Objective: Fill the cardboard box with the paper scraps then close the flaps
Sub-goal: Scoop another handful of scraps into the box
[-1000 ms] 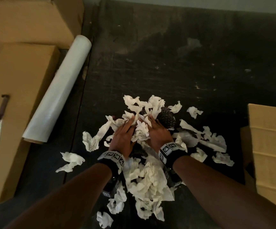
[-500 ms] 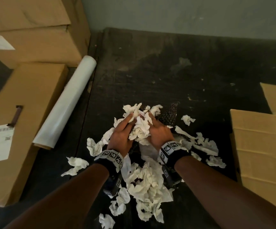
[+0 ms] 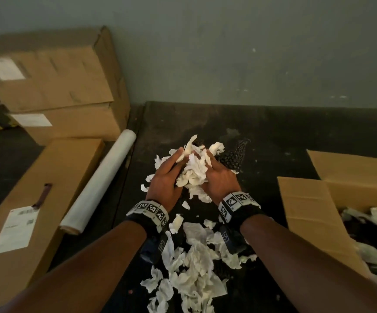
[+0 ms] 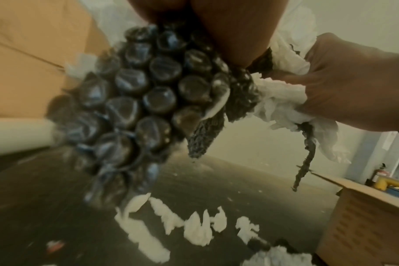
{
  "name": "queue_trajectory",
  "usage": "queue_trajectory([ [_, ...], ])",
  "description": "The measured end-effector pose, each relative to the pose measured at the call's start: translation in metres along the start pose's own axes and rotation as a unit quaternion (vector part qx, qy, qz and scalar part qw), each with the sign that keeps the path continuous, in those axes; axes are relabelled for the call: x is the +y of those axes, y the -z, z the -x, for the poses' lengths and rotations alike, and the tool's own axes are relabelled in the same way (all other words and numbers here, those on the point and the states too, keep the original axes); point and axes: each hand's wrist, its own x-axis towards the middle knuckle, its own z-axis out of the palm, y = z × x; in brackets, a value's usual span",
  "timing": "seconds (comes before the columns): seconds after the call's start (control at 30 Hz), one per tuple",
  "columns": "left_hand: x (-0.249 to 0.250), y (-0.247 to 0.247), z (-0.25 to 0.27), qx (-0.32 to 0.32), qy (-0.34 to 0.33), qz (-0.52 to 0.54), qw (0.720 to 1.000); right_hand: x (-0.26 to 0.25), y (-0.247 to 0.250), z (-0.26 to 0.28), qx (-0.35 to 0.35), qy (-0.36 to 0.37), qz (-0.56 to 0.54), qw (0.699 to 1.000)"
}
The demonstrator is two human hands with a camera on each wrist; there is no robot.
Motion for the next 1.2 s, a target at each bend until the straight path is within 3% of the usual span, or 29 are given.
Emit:
queue_trajectory([
  [0.33,0.124,-0.017,-0.057,0.016,-0.09,-0.002,0.996,0.069,0.108,0.044,0.085,-0.019,0.041,0.995],
  [0.6,0.265,-0.099,-0.09,0.011,-0.131,0.034,0.991,0.182,0.206,0.122,0.104,-0.066,0.08,0.989],
  [0.77,0.343,-0.167,-0.092,-0.015,-0.141,0.065,0.988,0.256,0.243,0.182,0.096,-0.108,0.093,0.985],
  [1.07,0.406,-0.284,-0.055,-0.128,-0.098,0.088,0.983,0.362,0.237,0.266,-0.026,-0.193,0.086,0.977],
  [1.2,0.409,-0.308,-0.043,-0.244,-0.082,0.035,0.966,0.392,0.221,0.288,-0.099,-0.216,0.032,0.971],
])
